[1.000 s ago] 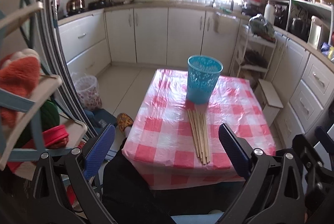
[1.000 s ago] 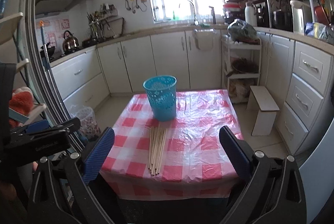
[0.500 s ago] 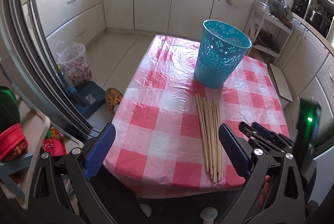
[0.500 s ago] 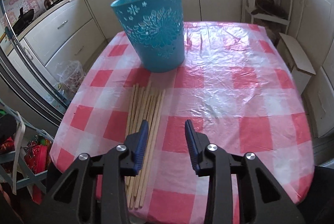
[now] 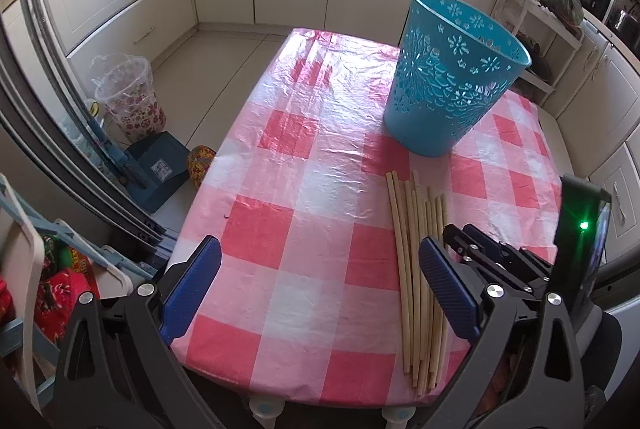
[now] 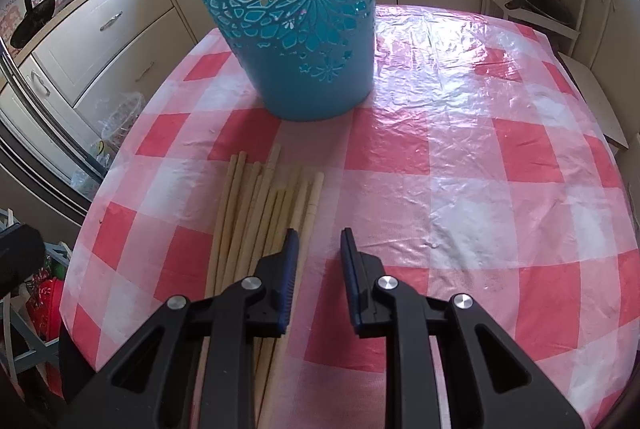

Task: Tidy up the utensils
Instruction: 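Lower the right gripper onto one wooden stick and close on it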

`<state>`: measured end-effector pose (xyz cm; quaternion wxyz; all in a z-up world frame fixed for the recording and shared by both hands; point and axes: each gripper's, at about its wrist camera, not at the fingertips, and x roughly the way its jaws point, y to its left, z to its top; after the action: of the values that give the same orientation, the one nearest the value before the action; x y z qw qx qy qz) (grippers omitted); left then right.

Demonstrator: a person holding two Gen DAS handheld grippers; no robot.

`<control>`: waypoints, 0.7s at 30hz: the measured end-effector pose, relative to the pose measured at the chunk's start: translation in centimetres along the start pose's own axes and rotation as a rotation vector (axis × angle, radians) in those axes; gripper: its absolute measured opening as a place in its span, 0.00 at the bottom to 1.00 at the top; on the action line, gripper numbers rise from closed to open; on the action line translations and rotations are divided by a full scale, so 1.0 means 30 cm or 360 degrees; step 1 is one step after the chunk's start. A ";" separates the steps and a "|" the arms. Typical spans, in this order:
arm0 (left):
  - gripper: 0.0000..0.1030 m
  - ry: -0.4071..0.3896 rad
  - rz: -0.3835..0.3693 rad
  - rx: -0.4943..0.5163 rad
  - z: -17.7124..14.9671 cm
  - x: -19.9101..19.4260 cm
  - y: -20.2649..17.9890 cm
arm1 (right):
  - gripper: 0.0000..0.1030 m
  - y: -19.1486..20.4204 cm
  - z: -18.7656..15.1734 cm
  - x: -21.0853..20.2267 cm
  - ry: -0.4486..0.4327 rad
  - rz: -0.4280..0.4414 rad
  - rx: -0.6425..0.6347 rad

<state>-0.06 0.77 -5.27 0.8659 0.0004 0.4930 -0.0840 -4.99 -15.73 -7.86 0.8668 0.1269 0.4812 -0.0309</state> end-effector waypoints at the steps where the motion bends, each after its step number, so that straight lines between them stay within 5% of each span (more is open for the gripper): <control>1: 0.92 0.0011 0.0005 0.0009 0.002 0.017 -0.008 | 0.19 -0.004 0.002 0.001 -0.0004 -0.0003 -0.0012; 12: 0.91 0.0140 0.0057 0.0099 0.018 0.216 -0.112 | 0.09 -0.038 0.026 0.017 0.0039 -0.0013 -0.0277; 21: 0.84 0.0225 0.0144 0.0109 0.025 0.313 -0.135 | 0.09 -0.109 0.030 0.015 0.0004 0.0080 -0.0166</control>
<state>4.69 -4.64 -12.58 0.8313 0.0582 0.5494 -0.0614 -4.58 -19.09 -8.42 0.8722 0.0935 0.4798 0.0162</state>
